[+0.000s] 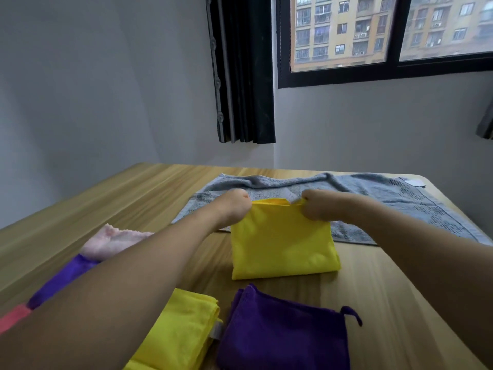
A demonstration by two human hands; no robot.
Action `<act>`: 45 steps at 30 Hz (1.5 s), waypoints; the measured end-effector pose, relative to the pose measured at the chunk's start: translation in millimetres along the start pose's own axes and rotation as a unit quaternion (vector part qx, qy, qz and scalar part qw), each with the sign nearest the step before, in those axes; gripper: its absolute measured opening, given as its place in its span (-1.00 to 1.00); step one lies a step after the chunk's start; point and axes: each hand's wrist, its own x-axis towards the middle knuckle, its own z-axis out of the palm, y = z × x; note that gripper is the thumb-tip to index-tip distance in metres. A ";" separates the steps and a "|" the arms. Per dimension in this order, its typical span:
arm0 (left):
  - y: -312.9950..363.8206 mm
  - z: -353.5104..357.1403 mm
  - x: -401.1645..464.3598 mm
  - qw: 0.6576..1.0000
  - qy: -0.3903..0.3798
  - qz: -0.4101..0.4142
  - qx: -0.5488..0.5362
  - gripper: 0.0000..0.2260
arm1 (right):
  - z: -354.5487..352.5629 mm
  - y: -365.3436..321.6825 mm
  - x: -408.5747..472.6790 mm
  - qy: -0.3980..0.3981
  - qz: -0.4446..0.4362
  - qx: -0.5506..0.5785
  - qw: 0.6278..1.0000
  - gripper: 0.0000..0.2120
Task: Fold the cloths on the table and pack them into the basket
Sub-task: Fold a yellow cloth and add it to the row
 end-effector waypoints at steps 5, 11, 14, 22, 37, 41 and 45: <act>11.4 -37.0 -24.6 0.990 0.027 0.024 -0.139 -0.80 | -30.6 -5.8 -38.0 -0.033 -0.003 0.149 0.988 -0.55; 36.5 -72.0 -65.5 0.957 0.043 0.109 -0.266 -0.89 | -49.5 -10.6 -71.0 -0.083 -0.058 0.295 0.950 -0.62; 46.5 -80.5 -78.9 0.948 0.022 0.146 -0.281 -0.91 | -48.3 -16.0 -83.7 -0.101 -0.082 0.335 0.933 -0.45; 42.0 -74.1 -67.7 0.953 0.102 0.123 -0.257 -0.80 | -33.9 -12.6 -93.5 -0.037 0.022 0.374 0.926 -0.89; 39.2 4.2 17.5 0.979 0.050 0.093 -0.175 -0.78 | 49.2 22.6 -11.6 -0.066 0.091 0.357 0.927 -0.68; 20.3 29.1 39.7 0.997 -0.040 0.024 -0.067 -0.73 | 65.3 43.7 1.7 -0.092 0.140 0.407 0.898 -0.70; -2.3 38.1 46.3 0.991 -0.126 -0.032 0.020 -0.57 | 62.1 54.2 0.7 -0.124 0.136 0.463 0.867 -0.93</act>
